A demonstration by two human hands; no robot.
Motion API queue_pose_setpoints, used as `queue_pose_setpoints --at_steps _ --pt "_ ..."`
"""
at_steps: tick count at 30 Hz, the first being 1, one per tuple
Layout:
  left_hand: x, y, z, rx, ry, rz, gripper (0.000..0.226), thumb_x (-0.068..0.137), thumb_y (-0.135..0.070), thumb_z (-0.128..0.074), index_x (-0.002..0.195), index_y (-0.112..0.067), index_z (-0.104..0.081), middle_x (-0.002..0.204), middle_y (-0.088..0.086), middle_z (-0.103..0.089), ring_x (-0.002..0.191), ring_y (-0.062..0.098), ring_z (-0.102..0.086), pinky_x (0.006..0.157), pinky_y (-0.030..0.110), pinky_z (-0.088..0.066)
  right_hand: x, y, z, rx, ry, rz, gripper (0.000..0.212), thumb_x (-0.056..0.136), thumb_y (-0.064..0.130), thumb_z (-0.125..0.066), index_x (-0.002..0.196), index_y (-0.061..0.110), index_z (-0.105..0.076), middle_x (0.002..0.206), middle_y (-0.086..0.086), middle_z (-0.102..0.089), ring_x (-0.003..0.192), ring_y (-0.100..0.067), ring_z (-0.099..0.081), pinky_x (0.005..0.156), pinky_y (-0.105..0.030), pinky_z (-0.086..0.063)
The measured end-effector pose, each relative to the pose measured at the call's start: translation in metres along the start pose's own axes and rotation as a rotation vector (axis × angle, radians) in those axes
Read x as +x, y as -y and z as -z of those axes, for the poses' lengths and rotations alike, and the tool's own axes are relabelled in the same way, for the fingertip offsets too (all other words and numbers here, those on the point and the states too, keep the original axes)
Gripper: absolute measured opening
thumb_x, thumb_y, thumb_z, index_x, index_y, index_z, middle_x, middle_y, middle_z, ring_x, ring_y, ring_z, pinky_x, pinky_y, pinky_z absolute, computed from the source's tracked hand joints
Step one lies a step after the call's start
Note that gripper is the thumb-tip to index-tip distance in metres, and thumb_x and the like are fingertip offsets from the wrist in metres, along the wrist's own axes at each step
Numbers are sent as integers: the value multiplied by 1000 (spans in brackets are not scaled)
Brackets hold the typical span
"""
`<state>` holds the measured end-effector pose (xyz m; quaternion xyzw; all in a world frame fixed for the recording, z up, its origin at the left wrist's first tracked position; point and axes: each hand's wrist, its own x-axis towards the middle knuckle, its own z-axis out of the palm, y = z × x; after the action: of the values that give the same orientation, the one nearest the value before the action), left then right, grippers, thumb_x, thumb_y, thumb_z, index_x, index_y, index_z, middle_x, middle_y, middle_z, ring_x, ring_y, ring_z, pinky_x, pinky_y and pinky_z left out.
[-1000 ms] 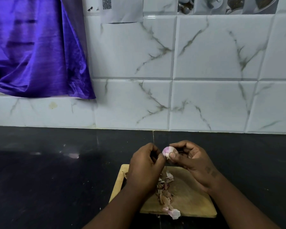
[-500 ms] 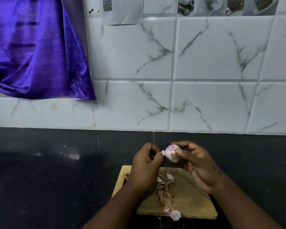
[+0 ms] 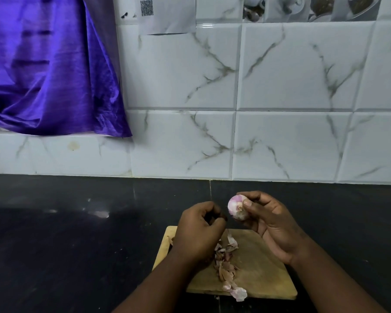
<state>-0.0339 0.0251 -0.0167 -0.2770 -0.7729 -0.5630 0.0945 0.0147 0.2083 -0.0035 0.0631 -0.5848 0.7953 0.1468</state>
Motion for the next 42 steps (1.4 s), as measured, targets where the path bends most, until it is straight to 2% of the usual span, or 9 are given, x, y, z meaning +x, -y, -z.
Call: queue_pose_setpoints --at_steps 6,10,16,23,26,31,34,38,42 --pt "-3 -5 -3 -122 -13 -46 16 99 -31 -68 85 -25 -74 81 2 -70 78 22 -67 69 45 -56 0 -1 0 25 6 2 47 72 18 -84 115 2 -70 118 -26 -72 101 -32 -72 82 -33 -62" --pt "-4 -7 -3 -127 -32 -27 17 95 -33 -71 81 -24 -72 76 -1 -68 67 8 -59 61 31 -51 -1 -2 -1 -17 11 6 33 80 6 -74 113 3 -71 115 -23 -74 101 -32 -73 82 -34 -62" --pt "-3 -7 -2 -89 -70 -7 13 91 -28 -72 79 -25 -71 72 -5 -67 64 3 -59 58 28 -52 0 -3 0 -62 21 31 42 73 7 -83 113 2 -69 116 -24 -73 107 -36 -72 88 -40 -62" --pt "-3 -5 -2 3 -105 -7 13 89 -18 -74 79 -27 -71 74 -4 -69 69 10 -65 58 24 -55 -1 -4 -2 -165 16 71 61 52 28 -100 105 11 -76 114 -20 -75 112 -36 -70 95 -47 -57" --pt "-1 -4 -2 37 -126 0 16 87 -14 -72 78 -27 -72 73 -6 -69 68 8 -65 56 18 -51 -1 -4 -3 -165 21 72 58 55 24 -98 106 10 -75 113 -20 -75 110 -35 -71 90 -44 -59" --pt "1 -1 0 -45 -138 21 21 88 -10 -69 74 -25 -70 71 -3 -68 64 4 -60 57 22 -49 -3 0 -5 -95 24 55 53 58 22 -95 105 7 -74 109 -18 -76 100 -31 -73 76 -34 -62" --pt "-1 -4 -1 -147 -93 24 23 97 -17 -65 76 -22 -73 73 -1 -68 68 7 -60 59 25 -49 -2 0 -1 -96 18 62 67 51 33 -100 107 8 -74 111 -18 -75 100 -31 -74 78 -35 -62" --pt "-4 -7 -3 -174 -39 2 17 99 -33 -69 84 -25 -72 80 0 -69 74 14 -64 66 42 -57 -2 2 -2 -72 23 68 46 69 11 -84 111 1 -70 111 -20 -75 97 -29 -75 79 -34 -63" --pt "-3 -5 -3 -172 -28 -34 16 101 -23 -66 85 -27 -70 83 -2 -69 76 9 -62 70 38 -55 -4 3 -4 -38 25 76 37 75 0 -72 111 -3 -67 104 -17 -76 90 -24 -75 72 -30 -63"
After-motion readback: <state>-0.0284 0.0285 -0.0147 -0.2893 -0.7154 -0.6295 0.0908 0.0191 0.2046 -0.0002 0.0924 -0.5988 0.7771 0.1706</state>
